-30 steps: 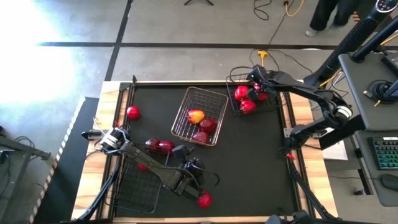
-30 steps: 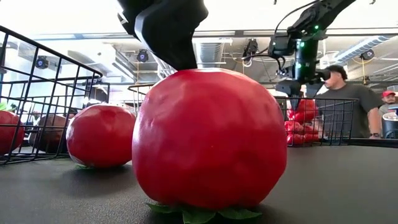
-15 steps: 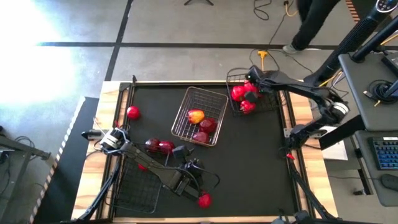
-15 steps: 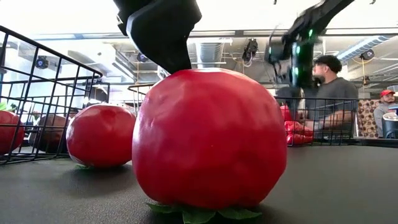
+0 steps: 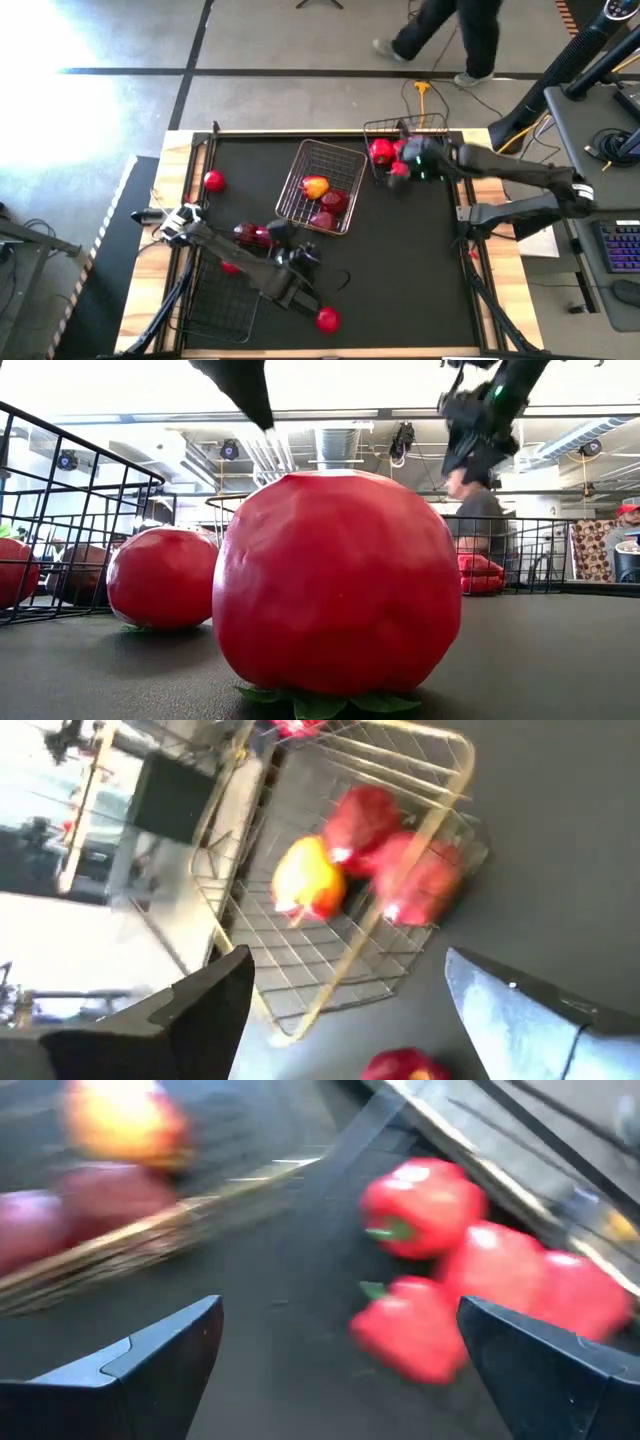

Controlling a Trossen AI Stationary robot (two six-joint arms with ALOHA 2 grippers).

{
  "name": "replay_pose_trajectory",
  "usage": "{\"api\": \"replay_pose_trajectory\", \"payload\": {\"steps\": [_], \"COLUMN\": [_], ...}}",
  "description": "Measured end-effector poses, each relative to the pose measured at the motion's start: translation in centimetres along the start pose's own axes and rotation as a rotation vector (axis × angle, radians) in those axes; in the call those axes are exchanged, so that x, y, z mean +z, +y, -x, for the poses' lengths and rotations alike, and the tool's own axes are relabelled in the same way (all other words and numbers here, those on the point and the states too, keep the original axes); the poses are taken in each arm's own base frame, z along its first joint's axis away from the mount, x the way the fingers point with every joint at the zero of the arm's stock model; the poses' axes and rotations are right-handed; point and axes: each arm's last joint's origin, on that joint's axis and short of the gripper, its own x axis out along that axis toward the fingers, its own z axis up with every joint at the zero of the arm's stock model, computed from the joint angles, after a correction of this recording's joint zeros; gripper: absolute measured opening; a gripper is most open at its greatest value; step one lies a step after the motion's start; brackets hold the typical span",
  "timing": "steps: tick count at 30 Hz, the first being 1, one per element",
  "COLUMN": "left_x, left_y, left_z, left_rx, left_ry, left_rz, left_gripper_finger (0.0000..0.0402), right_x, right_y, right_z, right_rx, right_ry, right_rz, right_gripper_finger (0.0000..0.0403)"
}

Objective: Sort produce into baskets
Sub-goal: Put the red tomato into the bottom black wire basket

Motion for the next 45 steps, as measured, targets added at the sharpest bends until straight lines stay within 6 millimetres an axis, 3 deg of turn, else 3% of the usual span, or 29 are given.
{"api": "replay_pose_trajectory", "payload": {"steps": [5, 11, 18, 22, 26, 33, 37, 45], "left_x": [0.9, -2.3, -6.8, -9.6, -12.9, -16.0, -18.0, -20.8], "left_y": [3.5, 7.0, 13.8, 18.4, 21.2, 22.1, 23.1, 23.0], "left_z": [-0.4, -4.0, -7.8, -10.7, -14.3, -19.5, -22.2, -25.5], "left_rx": [-0.084, -0.053, 0.003, 0.003, -0.003, -0.068, -0.050, -0.078], "left_ry": [0.039, 0.249, 0.438, 0.618, 0.798, 0.884, 1.019, 1.241], "left_rz": [0.046, 0.038, 0.222, 0.494, 0.700, 0.792, 0.781, 0.718], "left_gripper_finger": [0.0310, 0.0310, 0.0310, 0.0310, 0.0310, 0.0310, 0.0310, 0.0310], "right_x": [-2.8, -6.8, -9.1, -9.1, -9.0, -9.1, -9.2, -9.5], "right_y": [5.0, 9.0, 10.9, 11.3, 11.6, 12.1, 12.4, 12.6], "right_z": [1.5, 1.7, 1.5, 1.3, 0.9, 0.3, 0.0, -0.4], "right_rx": [0.188, 0.265, 0.296, 0.290, 0.271, 0.258, 0.257, 0.251], "right_ry": [-0.103, -0.141, -0.085, -0.075, -0.092, -0.080, -0.079, -0.066], "right_rz": [0.099, 0.184, 0.219, 0.222, 0.220, 0.229, 0.231, 0.245], "right_gripper_finger": [0.0393, 0.0393, 0.0393, 0.0393, 0.0393, 0.0393, 0.0393, 0.0393]}}
